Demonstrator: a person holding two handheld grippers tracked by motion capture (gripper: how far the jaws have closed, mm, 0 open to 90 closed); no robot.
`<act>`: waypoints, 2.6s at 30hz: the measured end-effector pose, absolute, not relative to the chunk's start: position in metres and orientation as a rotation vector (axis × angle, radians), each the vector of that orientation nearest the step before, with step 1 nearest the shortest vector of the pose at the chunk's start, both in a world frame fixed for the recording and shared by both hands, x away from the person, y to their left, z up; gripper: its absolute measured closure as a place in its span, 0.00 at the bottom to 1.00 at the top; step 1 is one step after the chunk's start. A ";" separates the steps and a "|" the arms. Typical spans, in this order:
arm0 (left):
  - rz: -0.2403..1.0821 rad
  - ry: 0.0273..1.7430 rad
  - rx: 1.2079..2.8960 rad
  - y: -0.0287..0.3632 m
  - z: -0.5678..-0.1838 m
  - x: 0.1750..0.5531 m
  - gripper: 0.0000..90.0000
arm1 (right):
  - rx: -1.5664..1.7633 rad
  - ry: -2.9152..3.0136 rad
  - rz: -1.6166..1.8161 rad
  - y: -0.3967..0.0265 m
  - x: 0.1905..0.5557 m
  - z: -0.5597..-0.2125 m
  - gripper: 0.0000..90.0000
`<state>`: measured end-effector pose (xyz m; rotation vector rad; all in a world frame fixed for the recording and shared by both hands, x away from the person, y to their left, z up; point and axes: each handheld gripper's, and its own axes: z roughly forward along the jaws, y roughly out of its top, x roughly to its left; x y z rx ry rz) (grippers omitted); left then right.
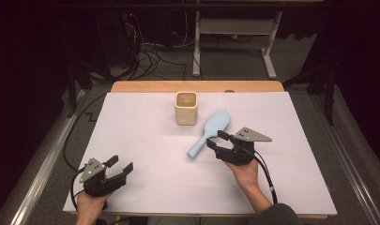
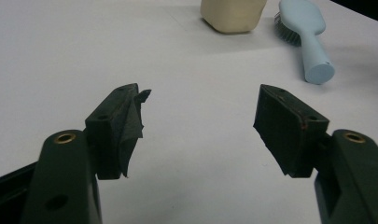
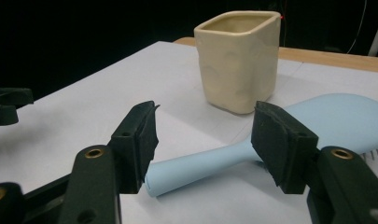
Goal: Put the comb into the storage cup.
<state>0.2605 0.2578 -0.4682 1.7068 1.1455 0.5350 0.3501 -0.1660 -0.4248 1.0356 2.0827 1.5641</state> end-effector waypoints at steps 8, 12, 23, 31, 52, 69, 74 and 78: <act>0.532 1.145 1.704 0.258 -0.468 0.261 0.36 | 1.046 2.131 1.535 -0.156 0.359 -0.423 0.48; 0.530 1.143 1.707 0.257 -0.468 0.261 0.36 | 1.045 2.146 1.518 -0.152 0.363 -0.423 0.48; 0.524 1.142 1.704 0.257 -0.468 0.261 0.36 | 1.053 2.229 1.473 -0.139 0.378 -0.418 0.55; 0.522 1.141 1.704 0.257 -0.468 0.261 0.36 | 1.072 2.294 1.397 -0.130 0.386 -0.416 0.63; 0.530 1.135 1.715 0.256 -0.468 0.261 0.36 | 1.118 2.568 0.941 -0.098 0.420 -0.404 0.89; 0.545 1.125 1.723 0.255 -0.468 0.261 0.34 | 1.143 2.699 0.639 -0.066 0.438 -0.419 1.00; 0.546 1.124 1.726 0.255 -0.468 0.261 0.34 | 1.148 2.711 0.593 -0.065 0.442 -0.424 1.00; 0.545 1.125 1.725 0.255 -0.468 0.261 0.34 | 1.155 2.719 0.584 -0.063 0.443 -0.425 1.00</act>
